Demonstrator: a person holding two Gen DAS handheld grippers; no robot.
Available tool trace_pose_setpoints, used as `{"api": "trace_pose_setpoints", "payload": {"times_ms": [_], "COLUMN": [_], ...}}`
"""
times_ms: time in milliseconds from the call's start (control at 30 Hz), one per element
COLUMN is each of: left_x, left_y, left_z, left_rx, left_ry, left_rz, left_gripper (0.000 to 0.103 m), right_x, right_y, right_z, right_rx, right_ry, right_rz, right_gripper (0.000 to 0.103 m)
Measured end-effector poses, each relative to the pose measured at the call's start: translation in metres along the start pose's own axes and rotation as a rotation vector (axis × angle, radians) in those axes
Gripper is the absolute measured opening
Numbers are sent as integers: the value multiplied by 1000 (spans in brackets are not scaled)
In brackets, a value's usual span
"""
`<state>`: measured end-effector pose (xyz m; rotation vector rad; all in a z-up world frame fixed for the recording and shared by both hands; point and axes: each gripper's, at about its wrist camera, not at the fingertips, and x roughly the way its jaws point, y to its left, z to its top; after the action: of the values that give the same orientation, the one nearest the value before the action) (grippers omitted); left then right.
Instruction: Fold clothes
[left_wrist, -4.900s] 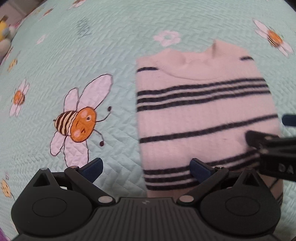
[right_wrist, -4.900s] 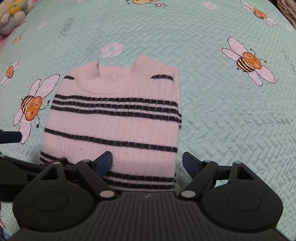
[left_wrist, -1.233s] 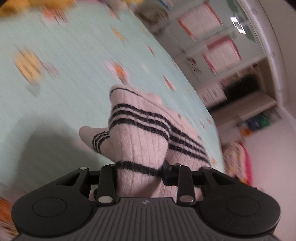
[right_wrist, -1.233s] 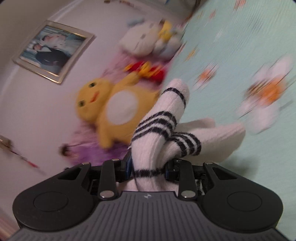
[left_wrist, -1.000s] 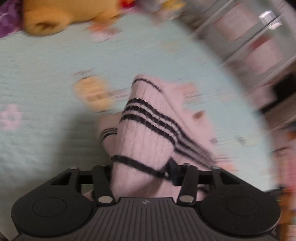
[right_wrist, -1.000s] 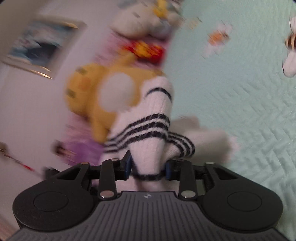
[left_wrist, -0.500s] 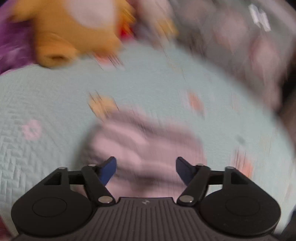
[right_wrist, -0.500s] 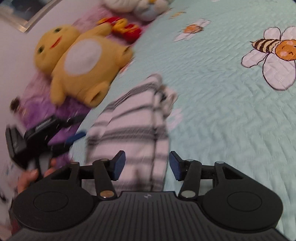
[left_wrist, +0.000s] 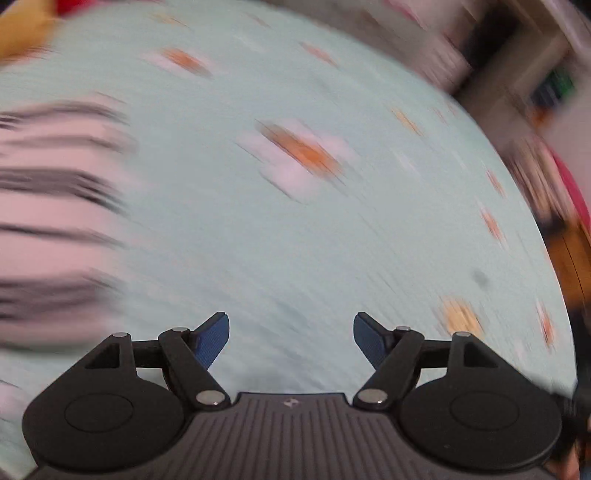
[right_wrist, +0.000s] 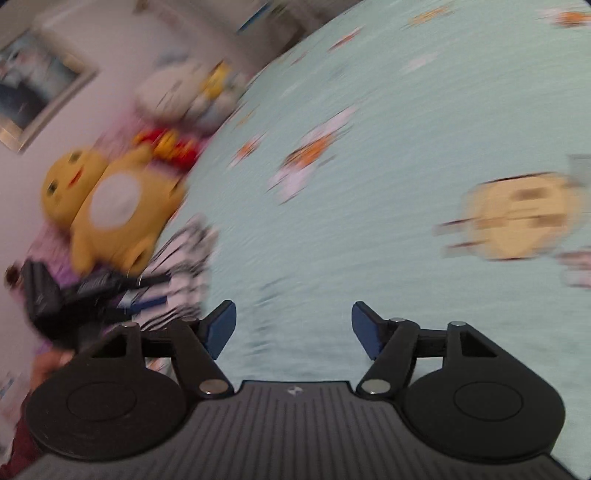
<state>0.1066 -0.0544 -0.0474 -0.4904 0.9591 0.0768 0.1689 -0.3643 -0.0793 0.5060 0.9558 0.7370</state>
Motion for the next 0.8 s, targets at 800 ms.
{"api": "trace_pose_setpoints", "payload": {"times_ms": [800], "left_x": [240], "left_y": [-293], "left_z": [11], "left_rx": [413], "left_ry": [-246], "left_rz": [4], "left_gripper": [90], "right_x": [-21], "right_y": [-205], "right_z": [107], "right_rx": [-199], "right_ry": [-388], "right_rz": [-834], "right_gripper": [85]}}
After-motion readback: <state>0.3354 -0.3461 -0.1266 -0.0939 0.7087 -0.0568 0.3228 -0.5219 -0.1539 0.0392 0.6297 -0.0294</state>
